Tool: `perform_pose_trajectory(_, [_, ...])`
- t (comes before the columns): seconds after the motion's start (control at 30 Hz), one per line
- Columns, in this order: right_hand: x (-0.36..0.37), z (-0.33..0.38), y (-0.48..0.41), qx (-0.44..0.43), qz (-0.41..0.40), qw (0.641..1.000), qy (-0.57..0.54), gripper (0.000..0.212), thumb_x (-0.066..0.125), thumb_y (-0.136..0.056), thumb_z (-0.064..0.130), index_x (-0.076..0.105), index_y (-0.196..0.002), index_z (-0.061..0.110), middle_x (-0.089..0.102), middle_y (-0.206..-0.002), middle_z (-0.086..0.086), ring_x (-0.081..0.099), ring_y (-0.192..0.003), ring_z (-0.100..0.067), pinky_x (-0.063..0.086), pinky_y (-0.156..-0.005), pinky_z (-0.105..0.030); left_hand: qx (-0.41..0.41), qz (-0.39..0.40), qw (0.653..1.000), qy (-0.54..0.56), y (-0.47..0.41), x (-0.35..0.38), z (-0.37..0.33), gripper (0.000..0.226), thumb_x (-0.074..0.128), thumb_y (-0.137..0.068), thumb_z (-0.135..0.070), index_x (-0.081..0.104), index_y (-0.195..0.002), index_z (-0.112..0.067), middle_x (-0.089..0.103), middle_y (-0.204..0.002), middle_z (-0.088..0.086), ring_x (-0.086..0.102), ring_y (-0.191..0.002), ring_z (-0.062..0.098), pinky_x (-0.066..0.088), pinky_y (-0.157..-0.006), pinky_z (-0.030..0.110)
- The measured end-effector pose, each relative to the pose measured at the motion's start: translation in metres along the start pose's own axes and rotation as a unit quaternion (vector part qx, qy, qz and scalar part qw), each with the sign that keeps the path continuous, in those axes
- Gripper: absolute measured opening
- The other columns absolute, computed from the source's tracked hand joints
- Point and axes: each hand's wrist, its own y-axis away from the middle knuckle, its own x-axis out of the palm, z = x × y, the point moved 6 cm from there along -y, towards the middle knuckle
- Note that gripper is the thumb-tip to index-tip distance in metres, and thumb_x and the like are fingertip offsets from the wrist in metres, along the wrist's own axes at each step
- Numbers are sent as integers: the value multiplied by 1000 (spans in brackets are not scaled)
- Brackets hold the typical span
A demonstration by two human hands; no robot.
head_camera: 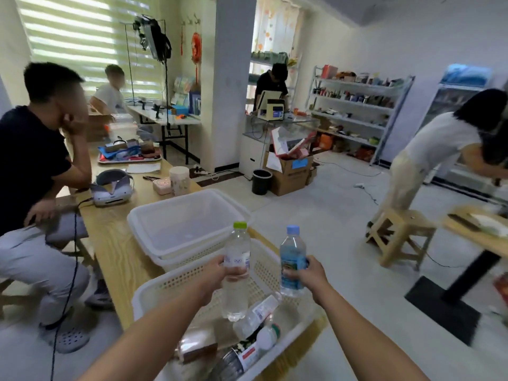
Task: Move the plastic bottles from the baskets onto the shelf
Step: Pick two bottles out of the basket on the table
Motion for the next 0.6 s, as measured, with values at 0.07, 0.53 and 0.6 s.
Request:
perform_pose_trajectory(0.07, [-24, -5, 12, 7, -30, 999, -17, 53, 85, -66, 2, 54, -109, 3, 63, -106, -11, 61, -92, -24, 49, -76, -34, 1, 12, 1000, -4, 3, 19, -3, 60, 84, -55, -31, 65, -110, -19, 75, -99, 0, 71, -92, 20, 51, -86, 40])
perform_pose_trajectory(0.53, [-206, -90, 179, 58, -221, 967, -113, 51, 84, -66, -2, 56, -110, 2, 66, -110, -13, 64, -95, -26, 52, -76, -32, 17, 170, 985, -17, 59, 221, 6, 31, 76, -72, 0, 69, -102, -4, 73, -96, 14, 70, -80, 21, 54, -66, 25])
perform_pose_trajectory(0.6, [-234, -107, 221, 65, -250, 958, -127, 50, 84, -67, -1, 56, -109, 4, 66, -109, -12, 64, -94, -23, 53, -75, -31, 10, 197, 980, -19, 82, 256, 12, 35, 80, -67, -1, 69, -100, -6, 72, -94, 12, 70, -77, 18, 53, -64, 24])
